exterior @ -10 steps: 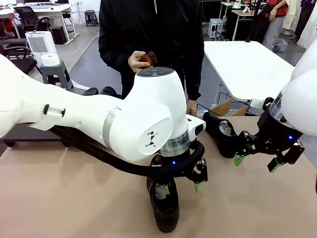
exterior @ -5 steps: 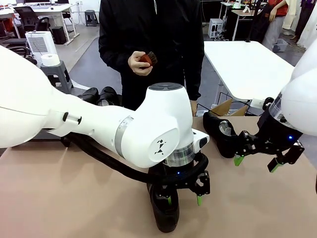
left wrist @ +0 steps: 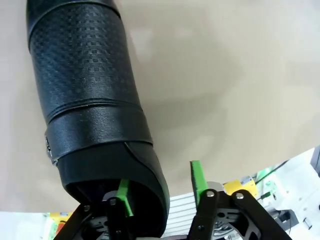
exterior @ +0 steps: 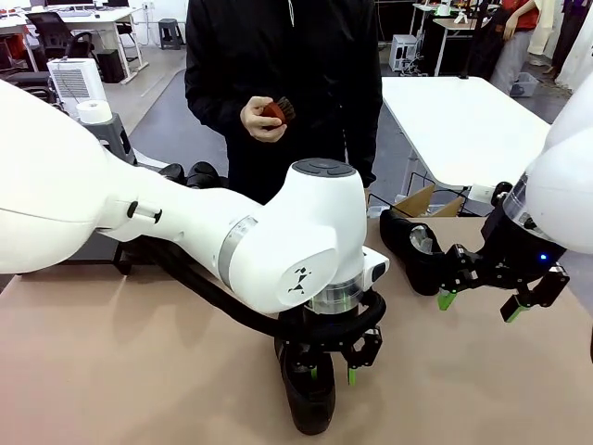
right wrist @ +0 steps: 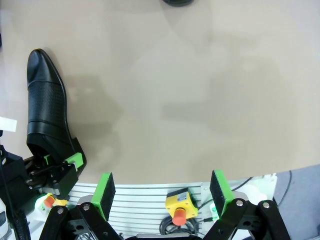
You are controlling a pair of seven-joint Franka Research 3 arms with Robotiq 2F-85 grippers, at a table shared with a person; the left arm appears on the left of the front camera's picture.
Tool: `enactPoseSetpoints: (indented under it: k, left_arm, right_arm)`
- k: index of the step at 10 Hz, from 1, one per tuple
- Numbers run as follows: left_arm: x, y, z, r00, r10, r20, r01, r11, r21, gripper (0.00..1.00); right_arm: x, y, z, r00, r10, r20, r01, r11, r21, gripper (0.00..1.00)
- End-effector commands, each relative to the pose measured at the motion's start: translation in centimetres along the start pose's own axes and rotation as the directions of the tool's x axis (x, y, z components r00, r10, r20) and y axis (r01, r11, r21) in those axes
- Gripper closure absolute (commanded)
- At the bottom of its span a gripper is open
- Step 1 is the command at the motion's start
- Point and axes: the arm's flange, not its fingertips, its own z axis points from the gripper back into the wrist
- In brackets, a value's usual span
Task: Organize the shoes by placing them on the stand.
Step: Place the Shoe from the middle of the table onto the Shoes Stand.
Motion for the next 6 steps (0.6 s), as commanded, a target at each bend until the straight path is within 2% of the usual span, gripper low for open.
enactPoseSetpoints:
  k: [1,4,6]
  left_arm:
    - [0.45,-0.99,-0.19,0.999,0.041,0.031,-0.041,0.999,0.019,0.97]
    - [0.61,-1.05,-0.17,0.997,0.063,0.053,-0.065,0.997,0.041,1.00]
    - [0.88,-0.58,0.06,0.990,0.131,0.050,-0.133,0.990,0.051,1.00]
  right_arm:
    - [-0.13,0.17,0.10,1.000,0.008,0.000,-0.008,1.000,0.003,0.00]
    - [-0.13,0.17,0.10,1.000,0.008,0.000,-0.008,1.000,0.003,0.00]
    - [-0.13,0.17,0.10,1.000,0.008,0.000,-0.008,1.000,0.003,0.00]
